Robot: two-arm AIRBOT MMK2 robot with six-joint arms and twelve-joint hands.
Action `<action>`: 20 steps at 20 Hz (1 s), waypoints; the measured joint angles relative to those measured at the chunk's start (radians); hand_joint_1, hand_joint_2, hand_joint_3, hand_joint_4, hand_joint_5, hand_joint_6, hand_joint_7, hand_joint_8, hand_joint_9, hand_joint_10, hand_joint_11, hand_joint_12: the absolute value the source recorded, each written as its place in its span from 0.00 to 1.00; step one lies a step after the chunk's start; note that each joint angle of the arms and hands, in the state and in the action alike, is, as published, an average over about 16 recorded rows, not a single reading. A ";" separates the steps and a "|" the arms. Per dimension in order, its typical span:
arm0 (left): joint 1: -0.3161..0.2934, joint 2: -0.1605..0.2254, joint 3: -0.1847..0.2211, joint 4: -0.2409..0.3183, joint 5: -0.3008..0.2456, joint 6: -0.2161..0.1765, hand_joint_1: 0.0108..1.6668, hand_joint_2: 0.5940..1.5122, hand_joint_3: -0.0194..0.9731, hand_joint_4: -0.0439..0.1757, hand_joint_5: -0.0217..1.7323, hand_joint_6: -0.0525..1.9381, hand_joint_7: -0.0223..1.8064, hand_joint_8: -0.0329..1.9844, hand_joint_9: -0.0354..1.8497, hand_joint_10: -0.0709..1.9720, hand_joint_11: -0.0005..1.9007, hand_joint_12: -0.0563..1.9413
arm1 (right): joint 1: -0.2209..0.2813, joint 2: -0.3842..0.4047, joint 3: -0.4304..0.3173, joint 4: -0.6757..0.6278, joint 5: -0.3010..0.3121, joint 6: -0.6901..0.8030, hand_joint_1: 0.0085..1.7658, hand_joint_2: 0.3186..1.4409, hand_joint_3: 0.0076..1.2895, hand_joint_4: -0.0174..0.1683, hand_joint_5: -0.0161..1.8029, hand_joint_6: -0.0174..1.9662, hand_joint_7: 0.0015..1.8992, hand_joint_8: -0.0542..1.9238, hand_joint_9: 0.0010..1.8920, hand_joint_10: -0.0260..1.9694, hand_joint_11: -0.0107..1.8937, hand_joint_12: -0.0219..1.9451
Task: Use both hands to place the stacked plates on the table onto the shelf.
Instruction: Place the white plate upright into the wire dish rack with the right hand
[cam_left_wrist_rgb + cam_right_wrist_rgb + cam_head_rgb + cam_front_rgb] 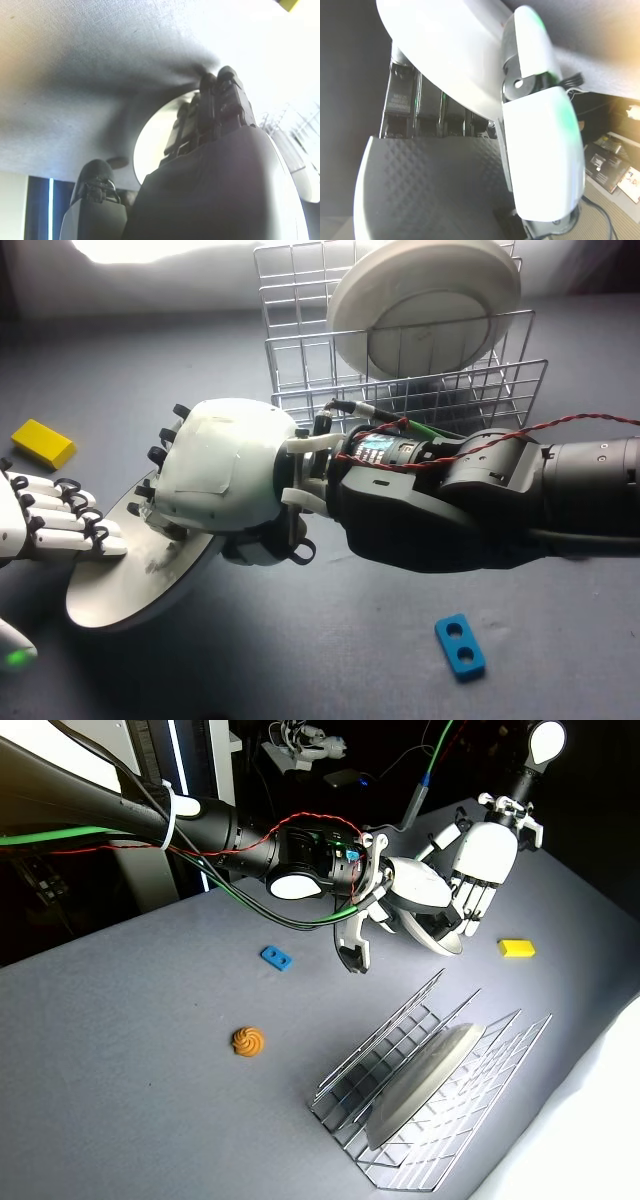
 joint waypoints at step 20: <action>-0.299 0.092 -0.036 0.120 -0.100 -0.053 0.00 0.58 0.04 0.21 0.04 0.03 0.04 0.02 0.04 0.04 0.01 0.03 | 0.004 0.030 -0.024 0.006 0.020 -0.014 0.69 0.65 0.00 0.08 0.43 0.34 0.46 0.65 0.44 0.68 0.35 0.77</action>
